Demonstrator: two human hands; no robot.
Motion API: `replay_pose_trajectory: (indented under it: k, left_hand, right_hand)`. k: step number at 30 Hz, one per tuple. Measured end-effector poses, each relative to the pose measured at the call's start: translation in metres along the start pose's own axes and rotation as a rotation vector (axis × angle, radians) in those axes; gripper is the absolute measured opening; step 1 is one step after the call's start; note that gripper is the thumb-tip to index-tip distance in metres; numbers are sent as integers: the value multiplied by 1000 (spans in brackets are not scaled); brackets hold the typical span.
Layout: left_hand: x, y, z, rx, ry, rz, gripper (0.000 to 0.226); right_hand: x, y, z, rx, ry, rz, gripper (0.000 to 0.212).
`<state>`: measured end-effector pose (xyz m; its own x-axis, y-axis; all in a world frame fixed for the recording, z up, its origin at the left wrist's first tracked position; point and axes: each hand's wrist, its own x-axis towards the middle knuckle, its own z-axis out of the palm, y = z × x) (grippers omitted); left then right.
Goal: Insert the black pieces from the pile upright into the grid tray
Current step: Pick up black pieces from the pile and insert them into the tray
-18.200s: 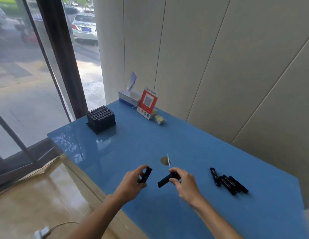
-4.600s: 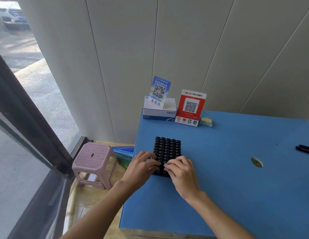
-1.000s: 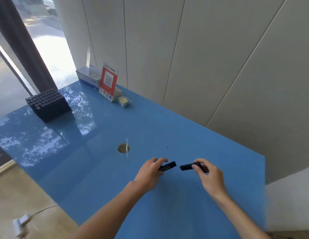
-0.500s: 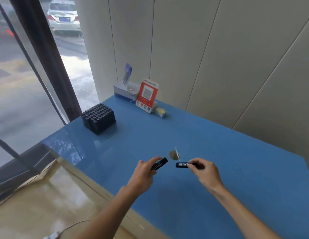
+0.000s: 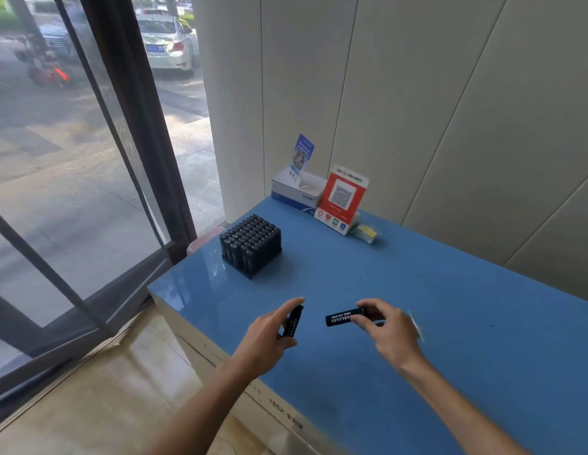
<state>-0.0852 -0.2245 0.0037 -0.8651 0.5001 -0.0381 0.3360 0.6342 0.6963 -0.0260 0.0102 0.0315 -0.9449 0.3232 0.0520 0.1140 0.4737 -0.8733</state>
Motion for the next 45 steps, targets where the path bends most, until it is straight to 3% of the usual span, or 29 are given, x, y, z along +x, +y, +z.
replay_pose_trajectory:
  k: [11, 20, 28, 37, 45]
  left_hand:
    - [69, -73, -83, -61, 79, 1, 56]
    - [102, -106, -110, -65, 87, 79, 44]
    - [126, -140, -137, 84, 113, 515, 44]
    - [151, -157, -148, -20, 25, 707, 39]
    - [165, -161, -153, 21, 105, 787, 35]
  right_hand:
    - [91, -32, 99, -54, -77, -147, 21]
    - [108, -44, 146, -134, 31, -186, 26]
    - [99, -68, 189, -224, 162, -124, 22]
    - [98, -85, 229, -401, 269, -72, 19]
    - [99, -93, 248, -506, 283, -39, 21]
